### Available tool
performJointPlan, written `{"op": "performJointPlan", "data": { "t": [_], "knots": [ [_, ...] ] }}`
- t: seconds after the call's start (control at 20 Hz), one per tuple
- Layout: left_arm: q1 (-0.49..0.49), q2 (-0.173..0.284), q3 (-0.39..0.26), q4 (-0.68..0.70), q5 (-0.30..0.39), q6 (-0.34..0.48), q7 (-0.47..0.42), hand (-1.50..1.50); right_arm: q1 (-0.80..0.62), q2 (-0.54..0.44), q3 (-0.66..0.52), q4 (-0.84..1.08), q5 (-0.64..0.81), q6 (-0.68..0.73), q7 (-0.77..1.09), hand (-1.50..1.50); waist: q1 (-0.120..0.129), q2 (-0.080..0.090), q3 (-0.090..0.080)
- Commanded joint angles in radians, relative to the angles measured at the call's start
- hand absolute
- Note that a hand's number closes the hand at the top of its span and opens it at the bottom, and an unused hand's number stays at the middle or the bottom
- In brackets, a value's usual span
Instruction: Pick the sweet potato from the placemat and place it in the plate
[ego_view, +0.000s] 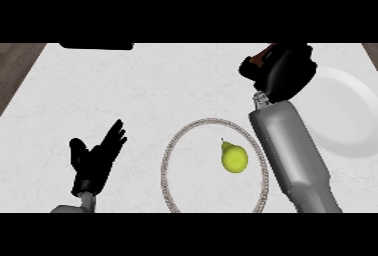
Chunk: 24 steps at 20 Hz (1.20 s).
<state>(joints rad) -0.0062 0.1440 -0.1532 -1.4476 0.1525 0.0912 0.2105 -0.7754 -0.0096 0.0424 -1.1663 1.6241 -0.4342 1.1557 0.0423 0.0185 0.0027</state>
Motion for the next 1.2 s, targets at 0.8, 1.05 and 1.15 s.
{"op": "performJointPlan", "data": {
  "t": [0.8,1.05,1.15],
  "knots": [
    [0.050,0.015,0.019,-0.015,0.006,-0.022,-0.004,0.00,0.109,-0.151,-0.509,0.209,0.083,-0.568,-0.067,1.50,-0.023,-0.012,-0.001],
    [0.009,-0.011,0.012,0.002,-0.014,0.004,0.014,0.00,0.116,-0.263,-0.548,0.400,-0.073,-0.745,-0.195,1.50,-0.018,-0.009,0.000],
    [0.010,0.003,0.034,0.062,-0.014,-0.023,-0.045,0.00,0.115,-0.290,-0.552,0.468,-0.131,-0.800,-0.246,1.50,-0.019,-0.007,0.000]
  ]
}}
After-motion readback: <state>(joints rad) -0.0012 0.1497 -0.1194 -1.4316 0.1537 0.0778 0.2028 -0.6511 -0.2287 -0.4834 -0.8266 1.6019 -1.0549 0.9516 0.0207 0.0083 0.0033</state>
